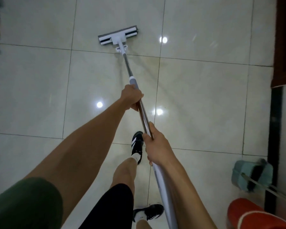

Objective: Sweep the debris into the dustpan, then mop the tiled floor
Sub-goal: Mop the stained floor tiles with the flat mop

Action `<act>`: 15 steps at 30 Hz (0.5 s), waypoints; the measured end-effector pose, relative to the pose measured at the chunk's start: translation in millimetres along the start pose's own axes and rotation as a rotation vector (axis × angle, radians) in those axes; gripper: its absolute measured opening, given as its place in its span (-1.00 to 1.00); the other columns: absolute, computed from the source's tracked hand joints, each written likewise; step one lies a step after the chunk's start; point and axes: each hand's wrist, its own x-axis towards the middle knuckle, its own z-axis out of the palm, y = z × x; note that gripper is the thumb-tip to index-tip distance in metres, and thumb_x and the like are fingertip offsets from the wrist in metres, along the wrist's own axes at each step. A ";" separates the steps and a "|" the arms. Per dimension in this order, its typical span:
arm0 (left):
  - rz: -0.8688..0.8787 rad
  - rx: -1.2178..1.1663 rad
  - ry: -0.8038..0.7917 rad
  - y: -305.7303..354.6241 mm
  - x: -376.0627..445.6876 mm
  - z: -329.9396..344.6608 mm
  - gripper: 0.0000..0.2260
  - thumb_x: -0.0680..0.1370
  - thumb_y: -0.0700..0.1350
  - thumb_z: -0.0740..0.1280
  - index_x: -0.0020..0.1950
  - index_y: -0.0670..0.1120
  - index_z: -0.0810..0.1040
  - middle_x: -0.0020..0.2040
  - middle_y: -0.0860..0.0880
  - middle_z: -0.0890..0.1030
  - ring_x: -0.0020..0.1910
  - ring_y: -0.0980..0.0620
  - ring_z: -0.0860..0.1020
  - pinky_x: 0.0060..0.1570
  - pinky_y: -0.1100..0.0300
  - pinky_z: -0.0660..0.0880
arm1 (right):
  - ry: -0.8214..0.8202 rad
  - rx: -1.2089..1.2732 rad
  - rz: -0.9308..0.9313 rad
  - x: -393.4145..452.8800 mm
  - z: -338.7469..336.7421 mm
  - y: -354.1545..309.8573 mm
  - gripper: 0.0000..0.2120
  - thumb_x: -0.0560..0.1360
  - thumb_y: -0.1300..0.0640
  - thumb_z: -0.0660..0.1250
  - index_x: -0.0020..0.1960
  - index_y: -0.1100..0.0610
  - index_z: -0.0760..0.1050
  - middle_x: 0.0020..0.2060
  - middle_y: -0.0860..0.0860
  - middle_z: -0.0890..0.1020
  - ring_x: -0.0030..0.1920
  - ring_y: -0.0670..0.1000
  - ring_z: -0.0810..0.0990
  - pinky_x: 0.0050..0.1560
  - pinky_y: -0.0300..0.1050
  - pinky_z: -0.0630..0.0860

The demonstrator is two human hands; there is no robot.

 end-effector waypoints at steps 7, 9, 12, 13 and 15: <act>0.036 0.130 -0.104 -67.2 -68.5 66.4 -0.75 0.57 -0.22 0.41 0.18 -0.21 0.43 -0.12 -0.27 0.62 -0.43 -0.19 0.68 -0.49 0.02 0.60 | 0.043 0.111 0.058 -69.8 17.4 101.9 -0.50 0.66 -0.01 0.10 0.54 -0.29 0.05 -0.07 -0.02 0.50 -0.25 -0.02 0.47 -0.41 -0.22 0.44; 0.056 0.180 -0.119 -92.5 -93.4 88.2 -0.77 0.57 -0.21 0.40 0.16 -0.21 0.43 -0.13 -0.27 0.62 -0.44 -0.19 0.67 -0.50 0.04 0.60 | 0.055 0.130 0.055 -92.8 26.2 138.2 -0.50 0.66 -0.01 0.10 0.55 -0.26 0.05 -0.04 -0.02 0.49 -0.19 0.00 0.48 -0.36 -0.23 0.44; 0.097 0.209 -0.155 -139.4 -134.1 125.4 -0.77 0.56 -0.20 0.40 0.14 -0.21 0.42 -0.07 -0.28 0.61 -0.40 -0.22 0.68 -0.46 -0.02 0.63 | 0.079 0.105 0.048 -131.4 37.3 199.8 -0.50 0.66 -0.02 0.09 0.57 -0.19 0.06 0.00 0.00 0.56 -0.17 -0.01 0.54 -0.25 -0.20 0.46; 0.113 0.223 -0.161 -155.8 -148.8 138.8 -0.78 0.56 -0.19 0.41 0.12 -0.19 0.42 -0.04 -0.28 0.60 -0.36 -0.22 0.69 -0.40 -0.05 0.65 | 0.085 0.100 0.057 -145.0 40.1 220.9 -0.50 0.66 -0.02 0.09 0.57 -0.18 0.06 0.02 0.02 0.59 -0.18 -0.02 0.56 -0.27 -0.21 0.47; 0.125 0.238 -0.178 -187.7 -181.0 166.0 -0.80 0.56 -0.18 0.40 0.10 -0.14 0.42 -0.02 -0.27 0.60 -0.36 -0.19 0.68 -0.39 -0.06 0.65 | 0.090 0.116 0.086 -173.8 44.9 260.4 -0.49 0.66 -0.01 0.08 0.57 -0.18 0.05 0.04 0.01 0.59 -0.14 -0.01 0.59 -0.19 -0.11 0.55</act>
